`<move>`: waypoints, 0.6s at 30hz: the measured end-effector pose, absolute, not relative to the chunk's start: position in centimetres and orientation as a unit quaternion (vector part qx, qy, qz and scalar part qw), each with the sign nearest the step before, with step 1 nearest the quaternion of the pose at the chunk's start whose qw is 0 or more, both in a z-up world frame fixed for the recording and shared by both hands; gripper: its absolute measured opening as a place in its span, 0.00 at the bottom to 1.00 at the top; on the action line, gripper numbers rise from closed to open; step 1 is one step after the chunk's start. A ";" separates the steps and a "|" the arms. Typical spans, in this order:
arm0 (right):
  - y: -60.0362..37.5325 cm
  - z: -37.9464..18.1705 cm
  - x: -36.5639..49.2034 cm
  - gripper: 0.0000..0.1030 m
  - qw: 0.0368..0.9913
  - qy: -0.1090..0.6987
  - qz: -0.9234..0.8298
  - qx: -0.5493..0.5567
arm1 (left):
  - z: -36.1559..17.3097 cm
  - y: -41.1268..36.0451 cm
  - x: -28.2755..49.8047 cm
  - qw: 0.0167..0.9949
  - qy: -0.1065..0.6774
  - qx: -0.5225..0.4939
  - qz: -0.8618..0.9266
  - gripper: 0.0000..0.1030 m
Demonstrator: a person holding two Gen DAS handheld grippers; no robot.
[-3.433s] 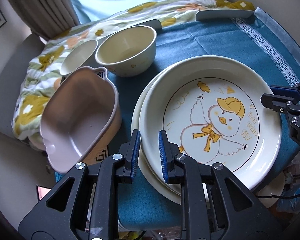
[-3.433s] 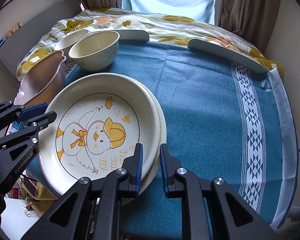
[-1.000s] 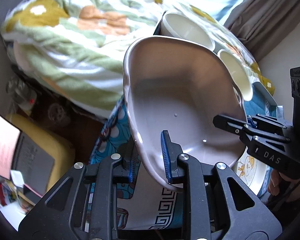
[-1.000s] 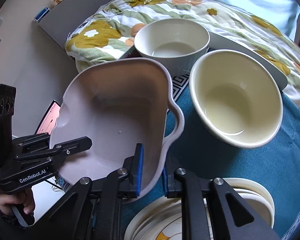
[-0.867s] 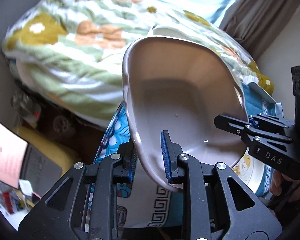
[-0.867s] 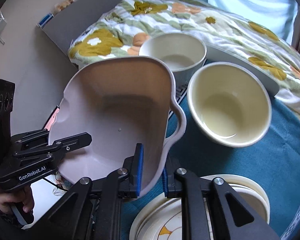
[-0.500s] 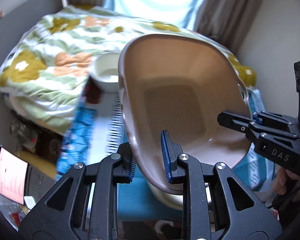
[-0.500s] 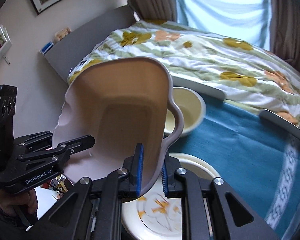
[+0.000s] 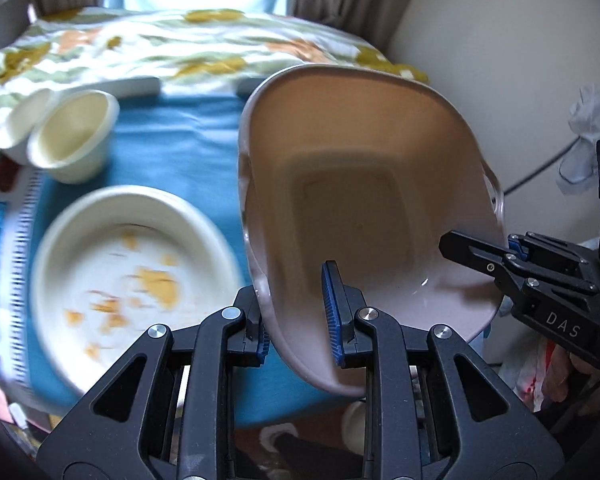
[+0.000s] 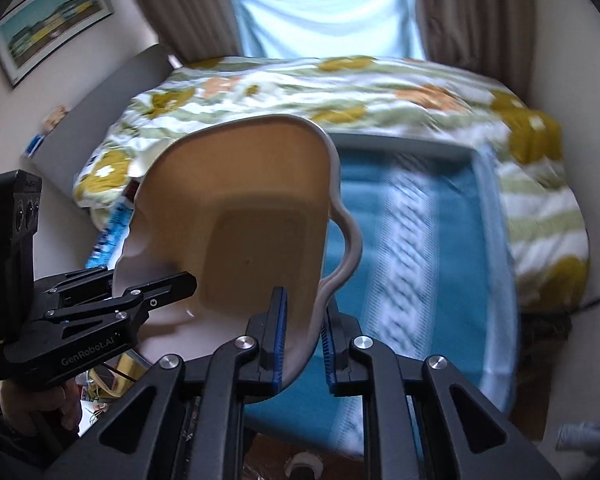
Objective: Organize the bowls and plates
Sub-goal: 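Lift the pink bowl with both grippers, lower it onto the tablecloth, open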
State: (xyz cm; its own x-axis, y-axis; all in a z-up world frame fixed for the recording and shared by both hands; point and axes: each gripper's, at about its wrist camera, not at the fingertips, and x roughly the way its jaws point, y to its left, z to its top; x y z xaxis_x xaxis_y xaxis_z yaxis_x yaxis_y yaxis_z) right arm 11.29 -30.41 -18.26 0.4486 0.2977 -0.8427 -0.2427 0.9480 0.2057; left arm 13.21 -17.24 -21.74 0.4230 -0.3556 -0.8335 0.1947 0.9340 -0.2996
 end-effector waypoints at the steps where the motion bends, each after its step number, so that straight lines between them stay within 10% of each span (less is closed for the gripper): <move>1: -31.6 -19.1 11.3 0.14 0.848 0.506 0.152 0.032 | -22.5 -18.5 13.4 0.837 0.516 -0.074 -0.167 0.19; 18: -38.9 -27.0 11.8 0.14 0.828 0.541 0.125 0.083 | -29.0 -25.2 14.8 0.814 0.555 -0.028 -0.167 0.20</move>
